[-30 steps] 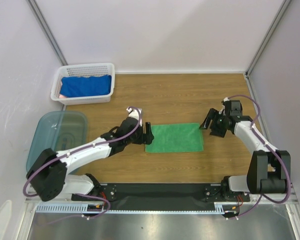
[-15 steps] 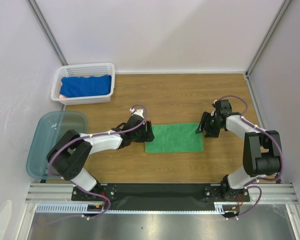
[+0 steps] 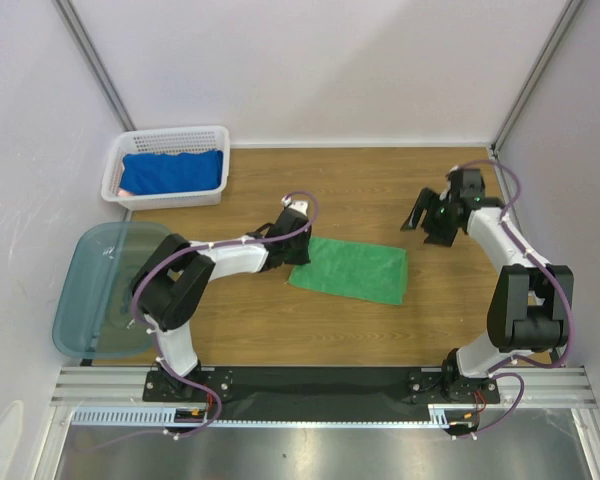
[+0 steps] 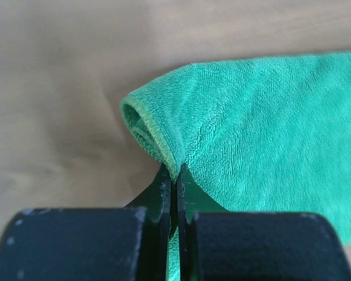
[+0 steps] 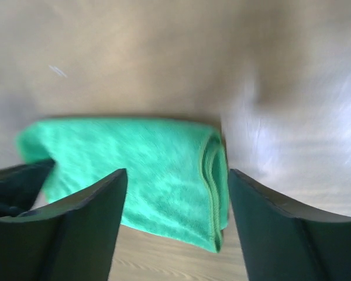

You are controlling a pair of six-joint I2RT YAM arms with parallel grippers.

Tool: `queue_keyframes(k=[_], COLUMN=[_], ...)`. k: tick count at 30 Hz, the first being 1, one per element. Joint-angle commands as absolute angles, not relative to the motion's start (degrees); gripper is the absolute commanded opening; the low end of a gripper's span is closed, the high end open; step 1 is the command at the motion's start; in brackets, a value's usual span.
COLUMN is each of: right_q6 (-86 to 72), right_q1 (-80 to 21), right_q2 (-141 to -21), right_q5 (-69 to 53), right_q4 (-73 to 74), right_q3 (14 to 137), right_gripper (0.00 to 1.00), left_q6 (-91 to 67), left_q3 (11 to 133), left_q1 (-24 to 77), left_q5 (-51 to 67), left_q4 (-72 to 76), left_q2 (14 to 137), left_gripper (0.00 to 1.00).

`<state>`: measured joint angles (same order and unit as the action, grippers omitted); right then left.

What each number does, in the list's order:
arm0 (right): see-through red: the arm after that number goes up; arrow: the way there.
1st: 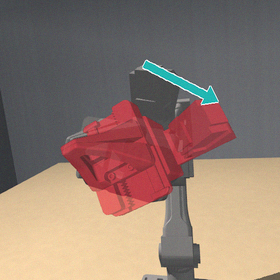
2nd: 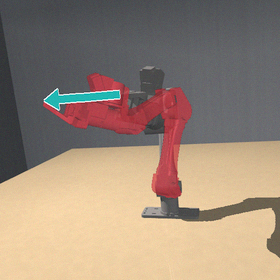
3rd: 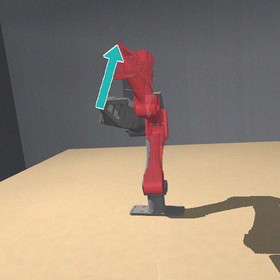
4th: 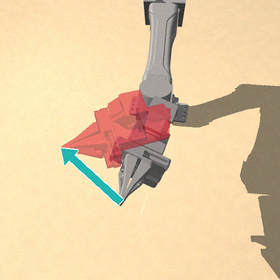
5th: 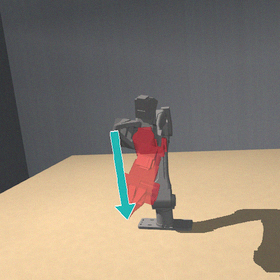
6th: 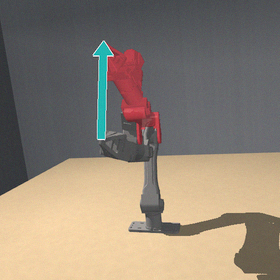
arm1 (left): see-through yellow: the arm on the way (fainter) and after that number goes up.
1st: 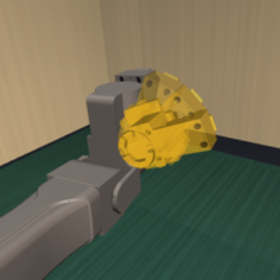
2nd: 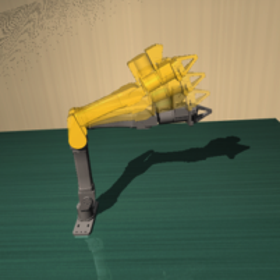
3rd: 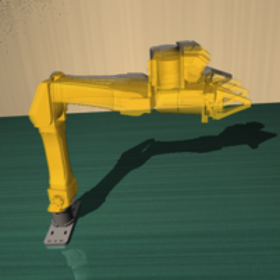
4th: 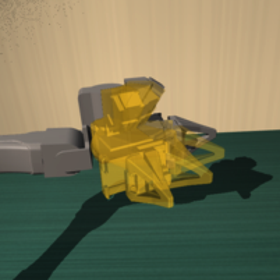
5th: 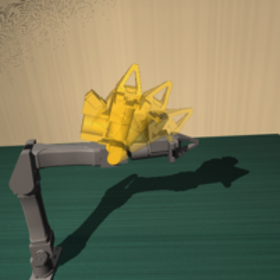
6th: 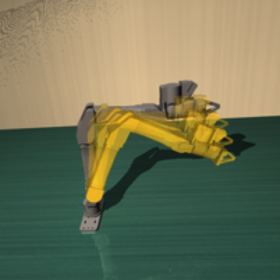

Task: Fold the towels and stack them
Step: Neatly place the folded towel into the bin

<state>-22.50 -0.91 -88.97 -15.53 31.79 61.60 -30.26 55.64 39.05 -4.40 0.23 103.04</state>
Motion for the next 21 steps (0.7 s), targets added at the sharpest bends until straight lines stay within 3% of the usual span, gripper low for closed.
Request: queue_keyframes(k=[1, 5, 12, 21], right_q6=[-23.2, -24.2, -26.6, -32.5], right_q1=[1.5, 2.8, 5.1, 3.7], right_q2=[-86.2, -87.0, -89.1, -93.2], right_q5=[-15.0, -10.6, -9.1, -9.1], right_q4=[35.7, 35.2, 31.3, 20.7], right_q3=[70.6, 74.4, 73.5, 64.7], right_gripper=[0.78, 0.9, 0.99, 1.0], left_q6=[-20.3, -9.2, -0.8, -0.2], left_q3=[64.1, 76.0, 90.5, 111.0], left_q1=[37.0, 34.3, 27.7, 17.5], left_q5=[-12.1, -16.7, -19.7, -15.0], left_q4=[-7.6, -11.6, -14.8, -24.3], left_q2=[105.7, 110.9, 116.8, 122.0], left_gripper=[0.0, 0.0, 0.0, 0.0])
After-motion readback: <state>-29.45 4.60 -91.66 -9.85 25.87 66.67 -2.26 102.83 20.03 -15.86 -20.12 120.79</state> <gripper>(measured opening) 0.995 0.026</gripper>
